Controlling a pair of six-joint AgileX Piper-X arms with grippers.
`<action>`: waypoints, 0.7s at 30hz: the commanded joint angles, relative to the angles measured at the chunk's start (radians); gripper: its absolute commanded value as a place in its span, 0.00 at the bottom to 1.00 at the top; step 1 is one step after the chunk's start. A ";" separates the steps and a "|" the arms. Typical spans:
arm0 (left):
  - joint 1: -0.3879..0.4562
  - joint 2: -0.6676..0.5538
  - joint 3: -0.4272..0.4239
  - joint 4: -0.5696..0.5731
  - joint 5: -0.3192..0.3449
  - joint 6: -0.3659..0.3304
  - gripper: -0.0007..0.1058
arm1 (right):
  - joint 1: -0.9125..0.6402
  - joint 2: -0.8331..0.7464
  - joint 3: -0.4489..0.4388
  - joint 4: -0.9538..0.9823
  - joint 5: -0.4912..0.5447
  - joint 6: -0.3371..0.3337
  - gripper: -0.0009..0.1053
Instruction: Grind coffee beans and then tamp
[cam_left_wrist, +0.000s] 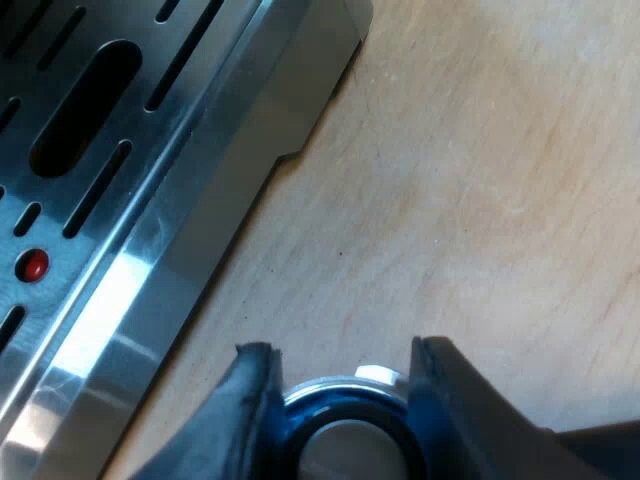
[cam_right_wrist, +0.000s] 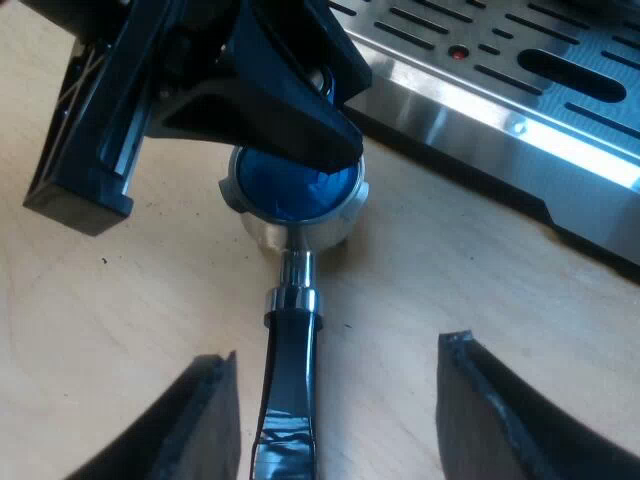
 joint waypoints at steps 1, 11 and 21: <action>-0.008 0.019 0.024 0.047 0.009 -0.018 0.01 | -0.007 -0.004 -0.003 -0.007 -0.001 -0.012 0.45; -0.008 0.014 0.024 0.050 0.010 -0.018 0.01 | -0.007 -0.004 -0.003 -0.007 -0.001 -0.012 0.45; -0.008 -0.055 -0.011 0.062 0.008 -0.012 0.01 | -0.007 -0.004 -0.003 -0.007 -0.001 -0.012 0.45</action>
